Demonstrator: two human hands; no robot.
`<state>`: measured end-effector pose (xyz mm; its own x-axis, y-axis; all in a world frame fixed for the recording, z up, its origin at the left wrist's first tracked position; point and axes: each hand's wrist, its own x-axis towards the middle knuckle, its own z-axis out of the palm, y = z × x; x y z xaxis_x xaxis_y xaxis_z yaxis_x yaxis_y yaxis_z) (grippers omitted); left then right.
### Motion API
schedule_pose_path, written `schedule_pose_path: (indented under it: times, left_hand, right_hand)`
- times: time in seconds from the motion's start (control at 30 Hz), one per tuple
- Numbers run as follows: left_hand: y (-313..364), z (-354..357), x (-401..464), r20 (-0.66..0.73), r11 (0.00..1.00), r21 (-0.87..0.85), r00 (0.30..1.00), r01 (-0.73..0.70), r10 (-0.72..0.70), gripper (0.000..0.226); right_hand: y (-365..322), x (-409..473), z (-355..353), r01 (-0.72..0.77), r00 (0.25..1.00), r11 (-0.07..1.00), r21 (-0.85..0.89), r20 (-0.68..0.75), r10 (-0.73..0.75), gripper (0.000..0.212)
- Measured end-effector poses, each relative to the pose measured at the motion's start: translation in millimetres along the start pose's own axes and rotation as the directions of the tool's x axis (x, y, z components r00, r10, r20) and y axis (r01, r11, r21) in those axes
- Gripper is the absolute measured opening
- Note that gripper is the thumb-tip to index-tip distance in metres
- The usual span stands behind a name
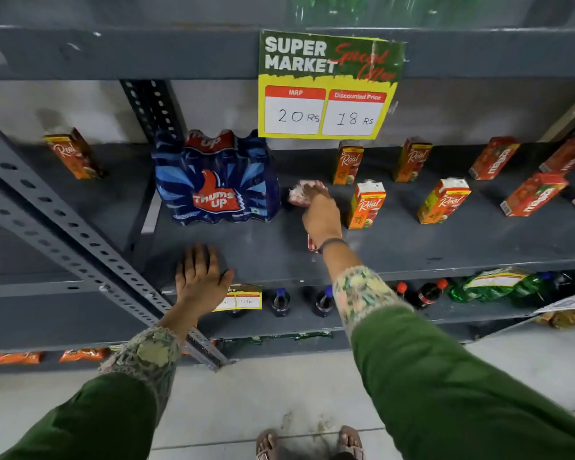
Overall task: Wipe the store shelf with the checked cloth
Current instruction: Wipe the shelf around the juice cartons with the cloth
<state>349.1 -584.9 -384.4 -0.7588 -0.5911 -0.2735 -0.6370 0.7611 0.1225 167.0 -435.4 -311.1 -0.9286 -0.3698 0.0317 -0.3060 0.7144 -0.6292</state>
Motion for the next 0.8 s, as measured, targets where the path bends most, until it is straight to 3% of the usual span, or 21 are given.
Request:
schedule_pose_path:
  times: [0.1,0.17,0.23,0.3,0.37,0.4,0.53,0.6,0.8]
  left_hand:
    - [-1.7,0.4,-0.2,0.032,1.000,0.002,0.999,0.003,-0.003,0.071]
    - [-2.2,1.6,0.7,0.046,1.000,-0.009,0.999,0.002,-0.002,0.071]
    - [-2.5,1.9,1.7,0.037,1.000,-0.019,0.999,-0.001,0.002,0.071]
    - [-3.0,1.3,2.0,0.028,1.000,-0.019,1.000,-0.008,0.008,0.072]
    - [-3.9,1.5,1.6,0.021,1.000,-0.025,1.000,-0.006,0.006,0.072]
    - [-4.1,1.9,1.3,0.012,0.999,-0.032,1.000,-0.002,0.003,0.072]
    - [-3.8,2.8,-0.5,-0.040,1.000,-0.013,0.999,-0.013,0.013,0.070]
    - [-2.7,1.8,-1.3,-0.035,1.000,-0.017,0.999,-0.011,0.010,0.069]
    - [-2.0,-1.6,-2.9,-0.003,0.999,-0.054,1.000,0.005,-0.005,0.068]
  right_hand:
    - [3.4,-5.8,17.6,0.031,0.980,0.988,-0.152,0.198,-0.001,0.055]
    - [7.8,-20.9,23.9,0.055,0.977,0.987,-0.150,0.214,-0.022,0.050]
    - [8.8,-30.7,24.6,-0.028,0.990,0.999,-0.035,0.139,0.032,0.041]
    - [1.5,-27.1,18.6,-0.135,0.990,0.989,0.064,-0.038,0.138,0.035]
    - [-6.7,-4.2,14.9,-0.140,0.970,0.978,0.157,-0.178,0.167,0.037]
    - [-11.0,14.3,14.8,-0.107,0.974,0.982,0.153,-0.181,0.134,0.043]
    - [-23.5,77.4,24.9,0.053,0.991,0.983,-0.176,0.130,-0.030,0.055]
    - [-16.8,86.3,33.8,0.140,0.966,0.963,-0.228,0.245,-0.083,0.061]
    - [6.2,38.5,44.2,0.186,0.957,0.948,-0.258,0.264,-0.116,0.071]
